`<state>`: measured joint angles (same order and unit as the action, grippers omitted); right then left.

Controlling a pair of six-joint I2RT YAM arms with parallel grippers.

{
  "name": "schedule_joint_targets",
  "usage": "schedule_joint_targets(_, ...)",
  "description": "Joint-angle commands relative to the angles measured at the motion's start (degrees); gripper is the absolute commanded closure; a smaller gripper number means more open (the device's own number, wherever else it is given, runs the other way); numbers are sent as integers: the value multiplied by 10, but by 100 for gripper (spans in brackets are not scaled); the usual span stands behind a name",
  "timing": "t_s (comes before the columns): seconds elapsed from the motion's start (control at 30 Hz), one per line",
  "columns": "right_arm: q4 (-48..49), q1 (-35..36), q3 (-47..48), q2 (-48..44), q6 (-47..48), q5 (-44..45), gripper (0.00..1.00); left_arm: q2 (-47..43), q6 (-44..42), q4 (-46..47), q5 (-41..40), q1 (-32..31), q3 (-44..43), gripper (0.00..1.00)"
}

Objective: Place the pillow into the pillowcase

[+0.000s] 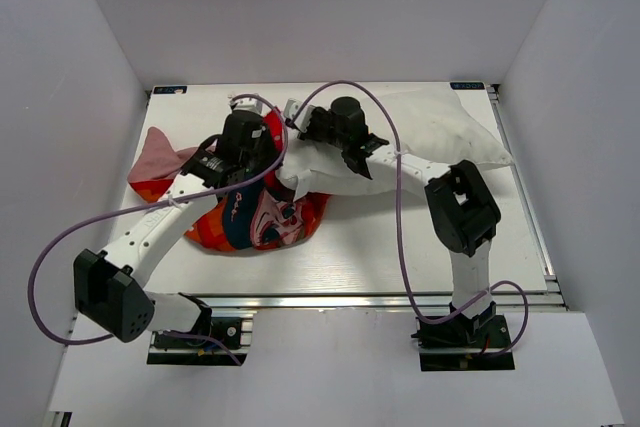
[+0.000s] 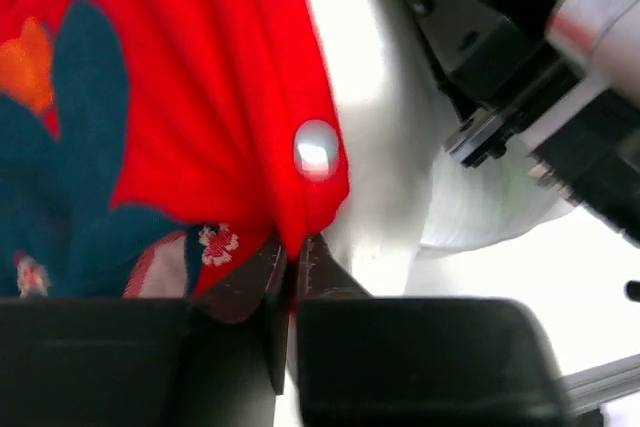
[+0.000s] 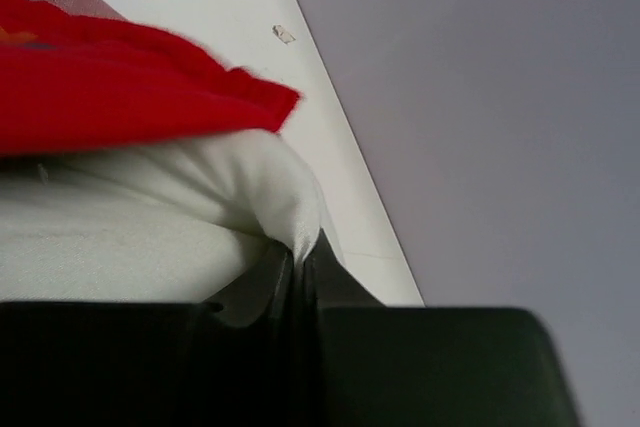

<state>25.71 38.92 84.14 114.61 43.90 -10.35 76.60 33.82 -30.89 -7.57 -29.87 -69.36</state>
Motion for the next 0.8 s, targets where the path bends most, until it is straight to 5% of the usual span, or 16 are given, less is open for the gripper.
schedule_joint_targets(0.0, 35, -22, -4, -24, 23, 42, 88, -50, 17, -41, 3, -5, -21, 59)
schedule_joint_targets(0.1, -29, -31, -84, -92, 36, -77, 60, -71, 44, -72, -36, -5, -17, 37)
schedule_joint_targets(0.23, -118, -42, -141, -167, 37, -177, 33, -142, 92, -104, -65, -5, 17, 32)
schedule_joint_targets(0.33, -162, -52, -147, -214, 8, -188, 26, -209, 134, -116, -38, -5, 66, 32)
schedule_joint_targets(0.57, -283, -85, -113, -319, -24, -247, 26, -272, 202, -82, 53, -10, 213, 51)
schedule_joint_targets(0.7, -377, -89, -123, -386, 40, -310, 24, -275, 225, -29, 51, -14, 266, 46)
schedule_joint_targets(0.77, -402, -86, -165, -408, 84, -355, 14, -255, 230, -10, 48, -13, 288, 42)
